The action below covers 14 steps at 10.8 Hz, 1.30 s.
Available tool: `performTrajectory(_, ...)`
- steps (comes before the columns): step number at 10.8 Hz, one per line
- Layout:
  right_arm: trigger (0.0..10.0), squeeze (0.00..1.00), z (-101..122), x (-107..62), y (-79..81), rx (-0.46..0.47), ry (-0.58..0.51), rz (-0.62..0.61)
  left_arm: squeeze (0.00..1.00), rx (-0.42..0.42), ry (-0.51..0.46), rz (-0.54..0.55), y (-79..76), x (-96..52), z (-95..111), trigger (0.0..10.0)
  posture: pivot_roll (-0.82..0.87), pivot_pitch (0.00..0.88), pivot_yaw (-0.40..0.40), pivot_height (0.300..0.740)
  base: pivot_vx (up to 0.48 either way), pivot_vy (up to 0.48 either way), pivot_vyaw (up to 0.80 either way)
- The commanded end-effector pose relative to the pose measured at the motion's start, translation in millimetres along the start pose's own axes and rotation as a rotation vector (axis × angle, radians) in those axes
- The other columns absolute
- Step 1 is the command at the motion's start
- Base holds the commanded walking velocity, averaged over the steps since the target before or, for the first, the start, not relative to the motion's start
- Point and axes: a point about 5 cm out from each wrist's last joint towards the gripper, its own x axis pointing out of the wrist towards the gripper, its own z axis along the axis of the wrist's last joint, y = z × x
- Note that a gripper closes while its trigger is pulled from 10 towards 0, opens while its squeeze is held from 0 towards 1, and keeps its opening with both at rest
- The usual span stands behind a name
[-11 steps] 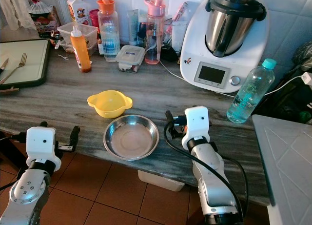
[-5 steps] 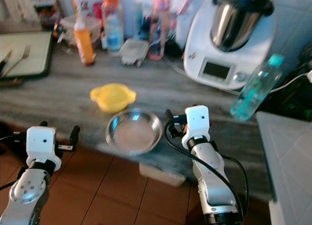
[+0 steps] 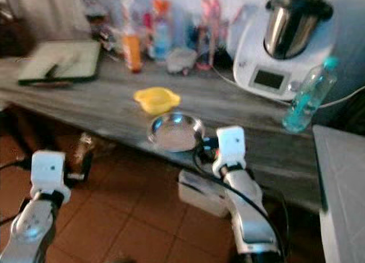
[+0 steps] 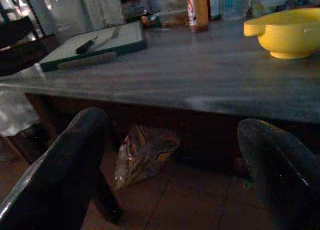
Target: Setting the table
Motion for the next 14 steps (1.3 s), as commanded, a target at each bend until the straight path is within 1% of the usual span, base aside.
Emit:
performTrajectory(1, 10.0, 0.0, 3.6, 1.5, -1.7, 0.02, -0.011, -0.016, 0.0, 0.015, 0.006, -0.002, 2.6, -0.3, -0.4, 10.0, 0.18, 0.0, -0.05, 0.74, -0.281, 0.0, 0.0)
performTrajectory(5, 10.0, 0.0, 2.3, -3.2, -2.8, 0.025, -0.014, -0.038, 0.0, 0.017, 0.007, -0.009, 0.4, 0.3, -1.7, 10.0, 0.18, 0.0, -0.051, 0.74, -0.279, 0.0, 0.0)
performTrajectory(8, 10.0, 0.0, 3.1, -2.9, -3.7, 0.026, -0.014, -0.039, 0.0, 0.018, 0.007, -0.011, -1.1, 1.2, -2.3, 10.0, 0.17, 0.0, -0.054, 0.74, -0.28, 0.0, 0.0)
performTrajectory(10, 10.0, 0.0, 2.9, -5.5, -3.3, 0.024, -0.007, -0.025, 0.0, 0.012, 0.011, -0.023, -5.8, -1.6, -4.2, 10.0, 0.17, 0.0, -0.055, 0.74, -0.277, 0.0, 0.0)
performTrajectory(11, 10.0, 0.0, 2.6, -6.5, -5.5, 0.022, -0.002, -0.028, 0.0, 0.015, 0.012, -0.039, -9.1, -2.6, -5.1, 10.0, 0.17, 0.0, -0.051, 0.74, -0.244, 0.0, 0.0)
performTrajectory(12, 10.0, 0.0, 0.9, -7.5, -8.1, 0.024, 0.013, -0.034, 0.0, 0.001, 0.02, -0.055, -11.7, -2.2, -6.1, 10.0, 0.16, 0.0, -0.045, 0.74, 0.0, 0.0, 0.0)
performTrajectory(14, 10.0, 0.0, -1.9, -8.4, -7.7, 0.002, 0.038, -0.022, 0.0, 0.012, 0.016, -0.068, -13.2, 0.8, -5.2, 10.0, 0.15, 0.0, -0.029, 0.74, 0.0, 0.0, 0.0)
